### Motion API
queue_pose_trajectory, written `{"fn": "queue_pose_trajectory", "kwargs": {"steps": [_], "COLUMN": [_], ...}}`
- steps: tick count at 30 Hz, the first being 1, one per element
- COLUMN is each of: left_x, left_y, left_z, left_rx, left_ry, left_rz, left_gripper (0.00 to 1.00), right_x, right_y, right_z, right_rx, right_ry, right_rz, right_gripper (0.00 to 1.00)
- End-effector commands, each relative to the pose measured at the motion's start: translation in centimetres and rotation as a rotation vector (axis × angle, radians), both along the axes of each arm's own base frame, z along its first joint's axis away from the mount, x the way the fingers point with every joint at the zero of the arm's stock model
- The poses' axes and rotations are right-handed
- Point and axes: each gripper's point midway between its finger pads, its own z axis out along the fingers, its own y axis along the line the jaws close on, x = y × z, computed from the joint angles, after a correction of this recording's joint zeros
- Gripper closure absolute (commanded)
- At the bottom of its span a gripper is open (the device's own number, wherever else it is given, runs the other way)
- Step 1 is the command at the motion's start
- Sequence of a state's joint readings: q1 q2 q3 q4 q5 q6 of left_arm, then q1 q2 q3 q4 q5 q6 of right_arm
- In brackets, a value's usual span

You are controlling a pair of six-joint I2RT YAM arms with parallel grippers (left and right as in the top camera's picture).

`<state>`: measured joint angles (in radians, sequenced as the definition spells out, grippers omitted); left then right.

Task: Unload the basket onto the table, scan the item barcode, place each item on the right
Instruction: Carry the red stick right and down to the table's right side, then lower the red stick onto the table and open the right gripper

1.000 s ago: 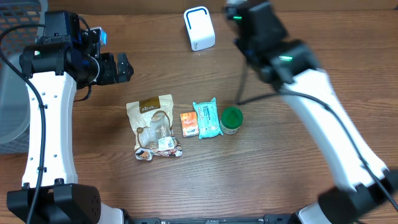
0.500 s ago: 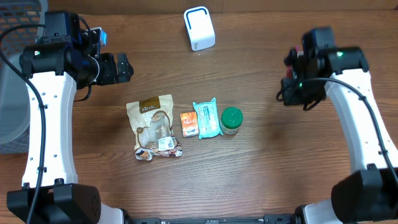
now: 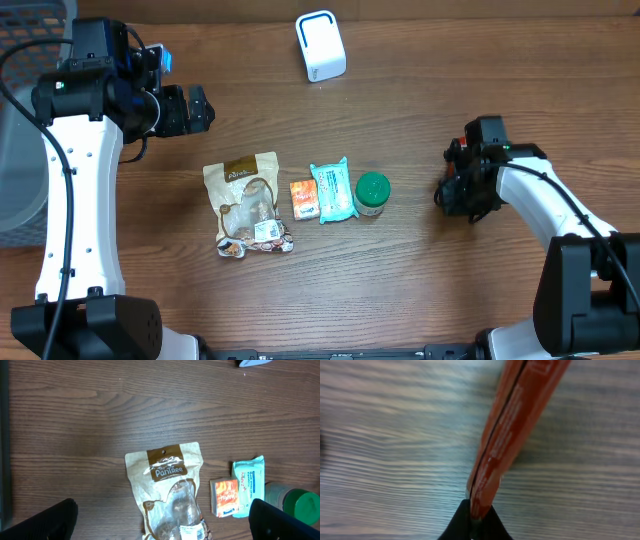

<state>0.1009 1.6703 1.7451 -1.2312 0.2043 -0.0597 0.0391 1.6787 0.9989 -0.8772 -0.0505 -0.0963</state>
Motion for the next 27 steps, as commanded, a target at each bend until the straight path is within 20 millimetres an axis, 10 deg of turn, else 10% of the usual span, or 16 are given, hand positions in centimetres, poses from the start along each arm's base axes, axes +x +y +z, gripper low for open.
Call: {"fn": "queue_pose_trajectory", "kwargs": {"steps": [1, 13, 27], "left_x": [0.0, 0.0, 0.0], "left_y": [0.2, 0.2, 0.2], "left_z": [-0.4, -0.4, -0.4], "left_rx": [0.001, 0.001, 0.001], "left_ry": [0.01, 0.01, 0.01], "left_rz": [0.004, 0.004, 0.004], "left_gripper": [0.0, 0.0, 0.0], "right_x": [0.0, 1.8, 2.4], "right_y": [-1.2, -1.0, -0.1], "right_z": [-0.3, -0.1, 0.0], "right_rx": [-0.061, -0.037, 0.025], "right_ry": [-0.007, -0.073, -0.083], "right_rz": [-0.009, -0.126, -0.272], "right_gripper": [0.65, 0.49, 0.63]}}
